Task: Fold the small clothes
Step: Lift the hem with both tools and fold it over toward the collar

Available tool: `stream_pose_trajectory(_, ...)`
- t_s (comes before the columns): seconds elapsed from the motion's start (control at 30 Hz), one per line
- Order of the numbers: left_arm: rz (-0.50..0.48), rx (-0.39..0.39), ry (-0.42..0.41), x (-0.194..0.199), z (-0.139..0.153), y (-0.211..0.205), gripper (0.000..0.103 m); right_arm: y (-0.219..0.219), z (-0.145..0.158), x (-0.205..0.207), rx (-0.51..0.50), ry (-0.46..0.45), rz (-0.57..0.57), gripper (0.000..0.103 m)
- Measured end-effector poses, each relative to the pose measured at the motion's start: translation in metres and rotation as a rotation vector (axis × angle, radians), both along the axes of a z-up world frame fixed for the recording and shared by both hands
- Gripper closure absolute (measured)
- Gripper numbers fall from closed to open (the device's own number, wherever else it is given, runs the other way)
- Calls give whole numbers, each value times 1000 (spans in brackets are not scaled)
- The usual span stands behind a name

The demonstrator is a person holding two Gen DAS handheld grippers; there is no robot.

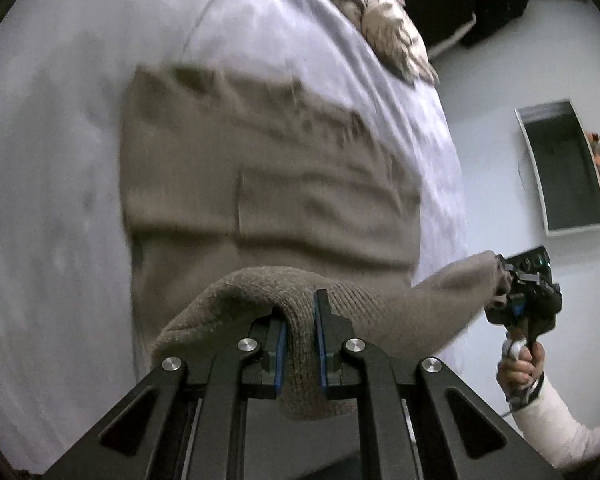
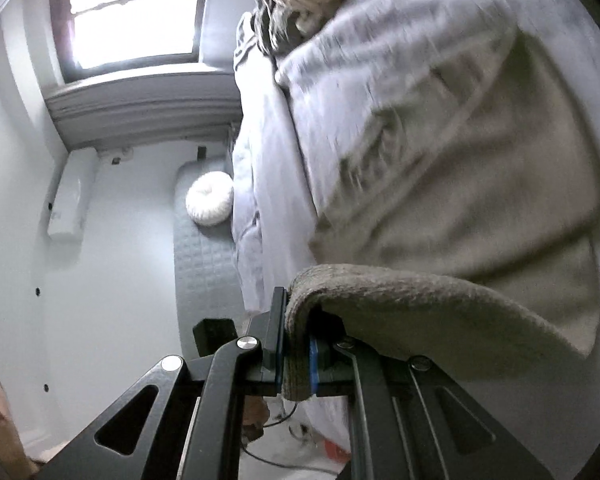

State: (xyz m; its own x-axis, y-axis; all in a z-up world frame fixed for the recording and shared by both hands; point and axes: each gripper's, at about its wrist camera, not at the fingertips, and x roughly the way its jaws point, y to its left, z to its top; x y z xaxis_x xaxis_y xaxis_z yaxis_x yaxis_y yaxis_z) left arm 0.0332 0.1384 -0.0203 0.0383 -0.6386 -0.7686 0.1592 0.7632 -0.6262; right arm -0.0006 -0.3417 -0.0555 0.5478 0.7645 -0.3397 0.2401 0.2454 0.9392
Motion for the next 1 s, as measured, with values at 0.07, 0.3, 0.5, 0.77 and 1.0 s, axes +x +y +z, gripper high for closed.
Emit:
stream_pose_trajectory(0.07, 36, 12, -34, 17, 0, -12, 90, -15, 2, 17, -11, -3, -13, 93)
stream_pose_trajectory(0.3, 80, 96, -80, 79, -21, -43, 90, -40, -38, 67, -40, 80, -73, 93)
stream_pose_trajectory(0.5, 104, 199, -23, 102, -58, -52, 89, -49, -77, 79, -35, 179, -118, 93)
stream_pose_trajectory(0.77, 139, 328, -101, 98, -38, -41, 89, -53, -76, 90, -41, 203, -116, 80)
stream_pose_trajectory(1.0, 147, 361, -151, 100, -23, -34, 83, -57, -65, 91, -56, 182, -134, 41)
